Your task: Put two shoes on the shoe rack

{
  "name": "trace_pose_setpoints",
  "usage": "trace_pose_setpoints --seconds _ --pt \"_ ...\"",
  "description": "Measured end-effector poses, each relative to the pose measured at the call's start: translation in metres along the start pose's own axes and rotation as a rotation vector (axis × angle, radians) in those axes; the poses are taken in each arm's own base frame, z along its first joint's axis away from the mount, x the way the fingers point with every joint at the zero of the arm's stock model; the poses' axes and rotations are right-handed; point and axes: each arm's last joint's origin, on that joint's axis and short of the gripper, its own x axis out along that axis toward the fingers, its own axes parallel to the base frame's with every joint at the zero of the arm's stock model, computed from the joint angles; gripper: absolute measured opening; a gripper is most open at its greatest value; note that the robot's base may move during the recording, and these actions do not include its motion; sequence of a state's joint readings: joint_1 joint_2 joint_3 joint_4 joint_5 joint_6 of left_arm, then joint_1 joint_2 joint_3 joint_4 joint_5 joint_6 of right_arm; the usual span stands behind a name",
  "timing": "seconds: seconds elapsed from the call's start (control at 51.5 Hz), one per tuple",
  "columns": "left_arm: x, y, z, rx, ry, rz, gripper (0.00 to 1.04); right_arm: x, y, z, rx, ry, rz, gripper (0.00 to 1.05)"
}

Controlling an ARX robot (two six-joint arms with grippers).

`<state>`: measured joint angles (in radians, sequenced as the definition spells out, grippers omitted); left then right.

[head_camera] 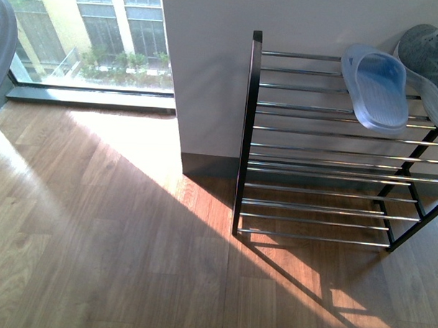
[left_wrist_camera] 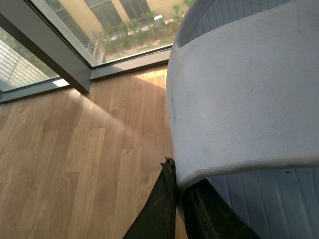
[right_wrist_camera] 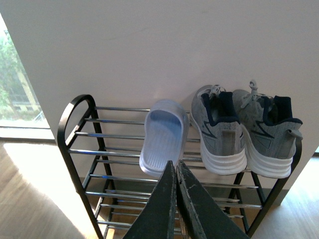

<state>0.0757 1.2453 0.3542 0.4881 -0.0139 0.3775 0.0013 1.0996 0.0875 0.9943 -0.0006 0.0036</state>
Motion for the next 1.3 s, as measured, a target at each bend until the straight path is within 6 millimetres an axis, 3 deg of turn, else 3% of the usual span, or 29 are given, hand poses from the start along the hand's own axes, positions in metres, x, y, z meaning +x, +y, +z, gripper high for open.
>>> trace_pose_setpoints --seconds 0.388,1.301 --pt "0.0 0.0 0.0 0.0 0.0 0.0 0.02 -0.03 0.0 0.001 0.0 -0.003 0.0 0.01" --pt "0.0 0.0 0.0 0.0 0.0 0.0 0.02 -0.064 0.0 0.011 0.0 -0.038 0.0 0.01"
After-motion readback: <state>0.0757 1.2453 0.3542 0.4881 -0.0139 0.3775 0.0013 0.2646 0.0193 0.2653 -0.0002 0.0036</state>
